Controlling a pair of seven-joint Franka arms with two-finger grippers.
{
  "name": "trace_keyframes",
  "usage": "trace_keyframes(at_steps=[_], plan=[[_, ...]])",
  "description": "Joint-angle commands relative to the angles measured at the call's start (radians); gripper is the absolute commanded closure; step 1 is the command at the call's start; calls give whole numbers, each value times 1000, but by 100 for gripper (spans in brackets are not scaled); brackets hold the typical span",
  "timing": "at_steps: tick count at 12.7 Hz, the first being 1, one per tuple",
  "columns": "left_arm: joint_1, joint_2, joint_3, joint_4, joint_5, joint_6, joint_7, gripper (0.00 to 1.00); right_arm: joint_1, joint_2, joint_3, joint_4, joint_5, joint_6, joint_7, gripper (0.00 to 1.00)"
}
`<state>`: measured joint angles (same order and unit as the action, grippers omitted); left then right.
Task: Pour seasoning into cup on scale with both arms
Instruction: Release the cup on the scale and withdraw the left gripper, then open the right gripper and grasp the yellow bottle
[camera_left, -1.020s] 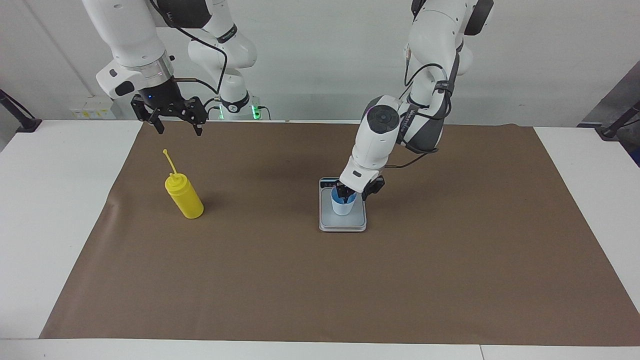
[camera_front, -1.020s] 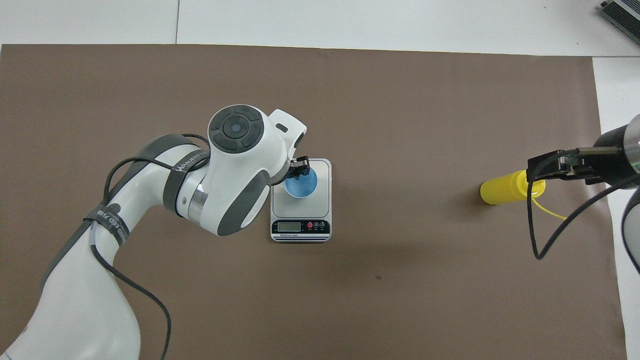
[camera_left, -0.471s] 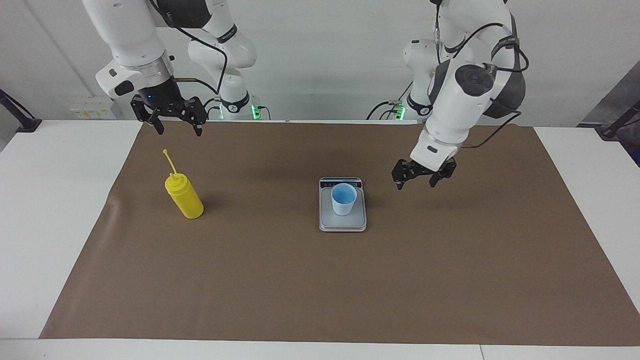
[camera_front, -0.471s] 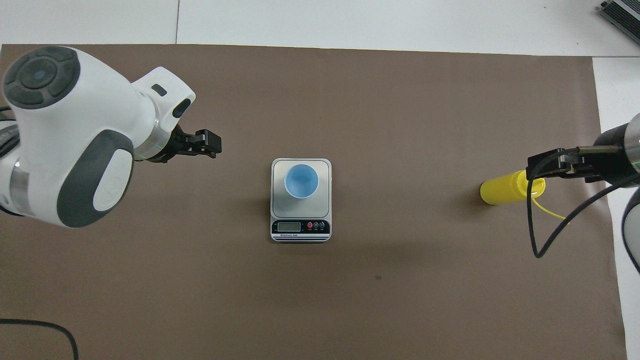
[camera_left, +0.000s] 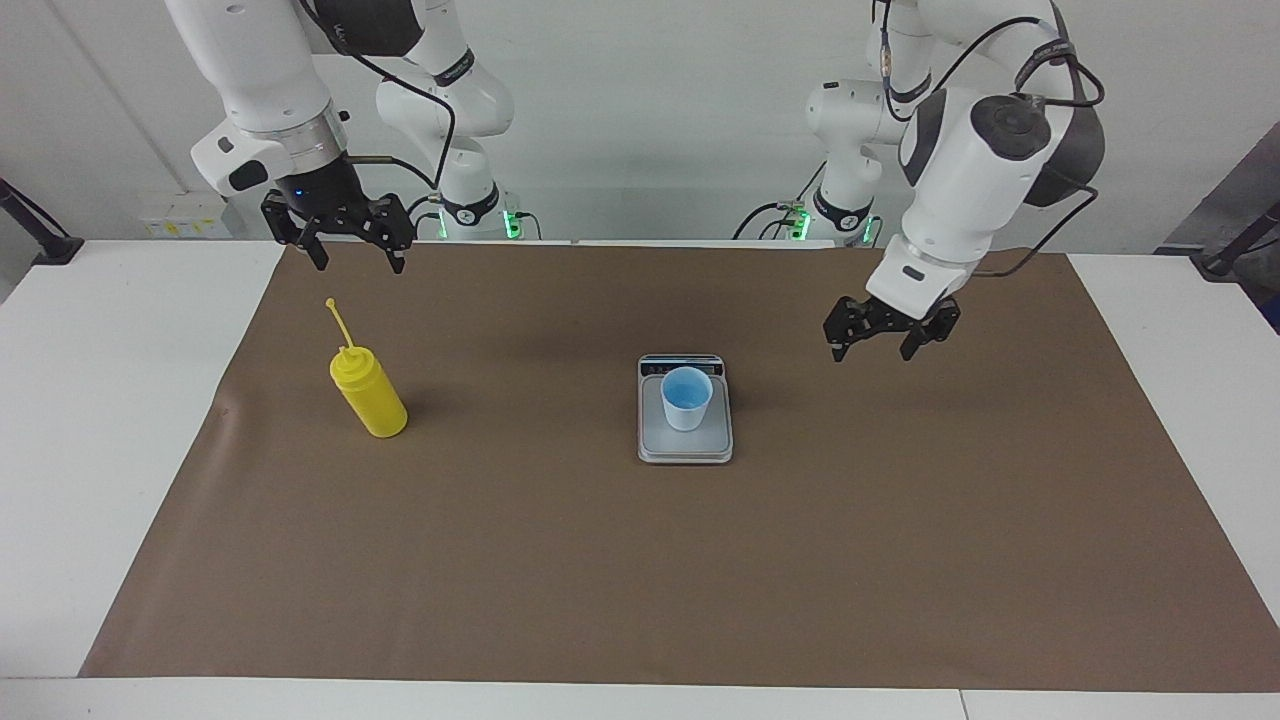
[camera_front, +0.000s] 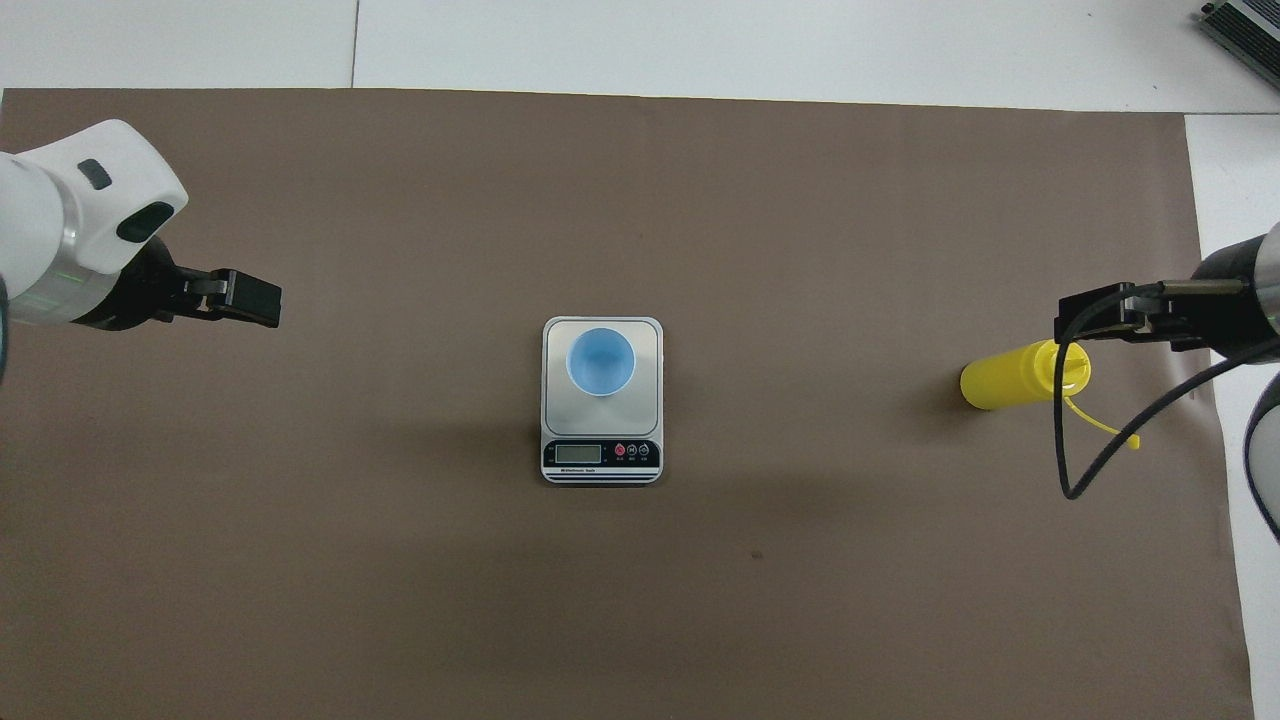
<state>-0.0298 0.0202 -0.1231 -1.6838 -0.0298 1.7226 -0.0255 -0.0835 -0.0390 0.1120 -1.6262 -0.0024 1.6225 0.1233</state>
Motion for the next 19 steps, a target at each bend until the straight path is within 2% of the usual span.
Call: trace_keyframes(at_steps=[1, 3, 4, 6, 9, 12, 14, 17, 19], plan=[[14, -26, -7, 27, 56, -79, 36, 0, -60, -21, 6, -64, 25, 42, 89, 0], [17, -26, -1, 65, 59, -123, 41, 0, -77, -16, 6, -79, 32, 43, 224, 0], [24, -29, 3, 73, 54, -138, 41, 0, -94, -12, 5, -87, 68, 48, 278, 0], [47, -22, 3, 151, 47, -187, 42, 0, -177, 17, 5, -104, 168, 92, 341, 0], [54, 13, -3, 164, 53, -187, 42, 0, -249, 111, 5, -95, 186, 97, 381, 0], [57, 84, -6, 256, 50, -227, 44, 0, -307, 233, 3, -55, 254, 117, 401, 0], [56, 61, -1, 208, 57, -167, 73, 0, -312, 304, 3, -11, 265, 129, 490, 0], [48, 41, -1, 175, 57, -163, 67, 0, -329, 376, 3, 22, 323, 149, 597, 0], [53, -20, -1, 81, 56, -144, 62, 0, -334, 416, 3, 25, 338, 149, 625, 0]])
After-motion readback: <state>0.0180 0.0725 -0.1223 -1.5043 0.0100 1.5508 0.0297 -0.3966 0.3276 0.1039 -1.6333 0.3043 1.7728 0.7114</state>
